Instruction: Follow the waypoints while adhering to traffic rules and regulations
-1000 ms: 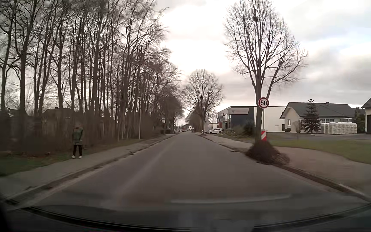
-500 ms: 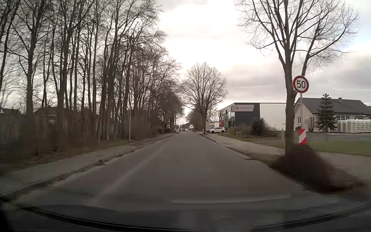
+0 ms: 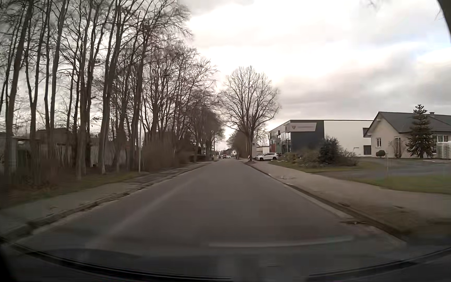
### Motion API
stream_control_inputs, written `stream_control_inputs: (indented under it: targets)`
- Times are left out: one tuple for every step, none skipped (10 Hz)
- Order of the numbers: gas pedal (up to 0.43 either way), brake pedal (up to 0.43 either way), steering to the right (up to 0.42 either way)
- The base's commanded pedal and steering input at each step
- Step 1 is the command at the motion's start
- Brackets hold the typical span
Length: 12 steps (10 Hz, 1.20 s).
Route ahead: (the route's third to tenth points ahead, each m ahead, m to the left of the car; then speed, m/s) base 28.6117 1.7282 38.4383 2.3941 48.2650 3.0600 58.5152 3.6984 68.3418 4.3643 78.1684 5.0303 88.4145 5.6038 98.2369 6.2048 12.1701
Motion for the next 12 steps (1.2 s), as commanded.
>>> stream_control_inputs:
  targets:
    - [0.228,0.000,-0.011]
    - [0.228,0.000,-0.014]
    - [0.228,0.000,-0.015]
    - [0.228,0.000,-0.015]
    - [0.228,0.000,-0.015]
    - [0.209,0.000,-0.014]
    - [0.177,0.000,-0.013]
    - [0.169,0.000,-0.012]
    - [0.157,0.000,-0.010]
    - [0.157,0.000,-0.006]
    - [0.150,0.000,-0.003]
    - [0.150,0.000,-0.003]
